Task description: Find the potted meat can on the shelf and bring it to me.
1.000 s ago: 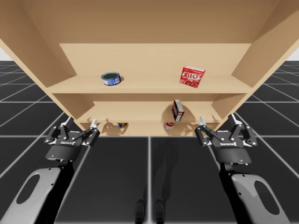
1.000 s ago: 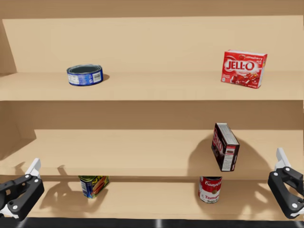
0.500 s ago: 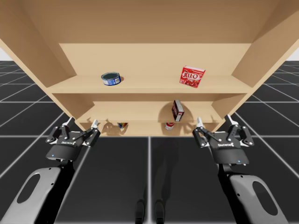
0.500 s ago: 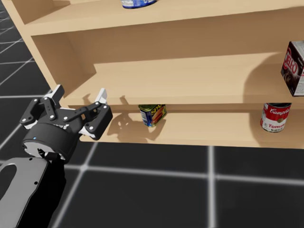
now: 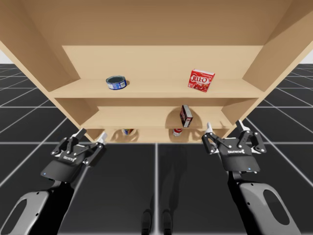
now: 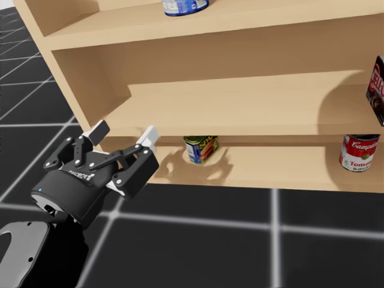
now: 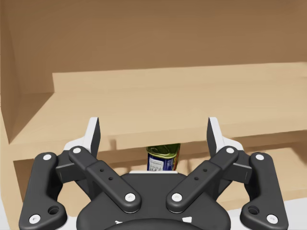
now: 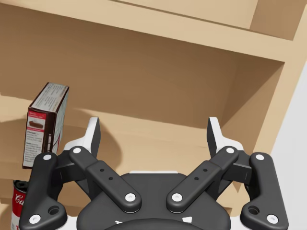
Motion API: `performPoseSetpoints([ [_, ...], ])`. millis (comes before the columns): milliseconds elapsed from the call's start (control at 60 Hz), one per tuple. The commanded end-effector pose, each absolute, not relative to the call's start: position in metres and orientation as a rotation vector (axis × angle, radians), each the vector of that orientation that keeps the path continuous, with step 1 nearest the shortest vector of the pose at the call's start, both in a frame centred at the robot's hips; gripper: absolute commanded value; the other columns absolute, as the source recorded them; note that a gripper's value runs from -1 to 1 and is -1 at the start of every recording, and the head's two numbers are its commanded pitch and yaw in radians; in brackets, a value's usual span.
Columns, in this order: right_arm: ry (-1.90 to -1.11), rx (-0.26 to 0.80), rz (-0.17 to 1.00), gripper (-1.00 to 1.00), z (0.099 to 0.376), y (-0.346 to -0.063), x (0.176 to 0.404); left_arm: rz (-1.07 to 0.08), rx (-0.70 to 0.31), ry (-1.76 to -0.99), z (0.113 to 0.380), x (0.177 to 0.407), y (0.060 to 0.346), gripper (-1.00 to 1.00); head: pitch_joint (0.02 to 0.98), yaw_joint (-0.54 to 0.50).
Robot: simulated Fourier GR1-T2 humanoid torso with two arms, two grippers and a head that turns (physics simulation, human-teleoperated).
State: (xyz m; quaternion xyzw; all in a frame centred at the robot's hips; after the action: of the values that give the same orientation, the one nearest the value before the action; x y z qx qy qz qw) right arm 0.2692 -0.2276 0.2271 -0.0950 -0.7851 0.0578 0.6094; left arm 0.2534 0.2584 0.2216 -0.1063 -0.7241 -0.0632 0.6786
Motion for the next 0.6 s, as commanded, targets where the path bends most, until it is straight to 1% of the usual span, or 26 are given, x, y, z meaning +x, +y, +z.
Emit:
performPoseSetpoints([
  [17,-1.821,-0.233,0.124,-1.0,0.228,-0.229,0.269,-0.169,-0.263,-1.567,0.204,0.235,0.255,-1.0,0.714,0.28],
  [67,-1.821,-0.232,0.123,-1.0,0.228,-0.229,0.269,-0.166,-0.258,-1.55,0.197,0.234,0.257,-1.0,0.713,0.28],
  [83,-1.823,-0.232,0.123,-1.0,0.228,-0.229,0.269,-0.163,-0.256,-1.533,0.189,0.234,0.258,-1.0,0.713,0.28],
  [150,-1.827,-0.235,0.123,-1.0,0.228,-0.229,0.269,-0.14,-0.292,-1.494,0.178,0.237,0.26,-1.0,0.715,0.28],
  [233,-1.829,-0.232,0.121,-1.0,0.229,-0.23,0.269,-0.139,-0.307,-1.468,0.165,0.242,0.259,-1.0,0.714,0.28],
  [267,-1.83,-0.229,0.118,-1.0,0.229,-0.23,0.269,-0.15,-0.297,-1.448,0.157,0.247,0.257,-1.0,0.713,0.28],
  [317,-1.829,-0.227,0.117,-1.0,0.229,-0.23,0.269,-0.157,-0.294,-1.434,0.153,0.251,0.256,-1.0,0.714,0.28],
  [333,-1.828,-0.227,0.117,-1.0,0.229,-0.23,0.269,-0.168,-0.287,-1.426,0.149,0.256,0.255,-1.0,0.714,0.28],
  [483,-1.829,-0.227,0.119,-1.0,0.229,-0.231,0.269,-0.188,-0.278,-1.387,0.139,0.273,0.249,-1.0,0.716,0.28],
  [600,-1.831,-0.228,0.117,-1.0,0.23,-0.231,0.269,-0.2,-0.25,-1.396,0.14,0.289,0.24,-1.0,0.715,0.28],
])
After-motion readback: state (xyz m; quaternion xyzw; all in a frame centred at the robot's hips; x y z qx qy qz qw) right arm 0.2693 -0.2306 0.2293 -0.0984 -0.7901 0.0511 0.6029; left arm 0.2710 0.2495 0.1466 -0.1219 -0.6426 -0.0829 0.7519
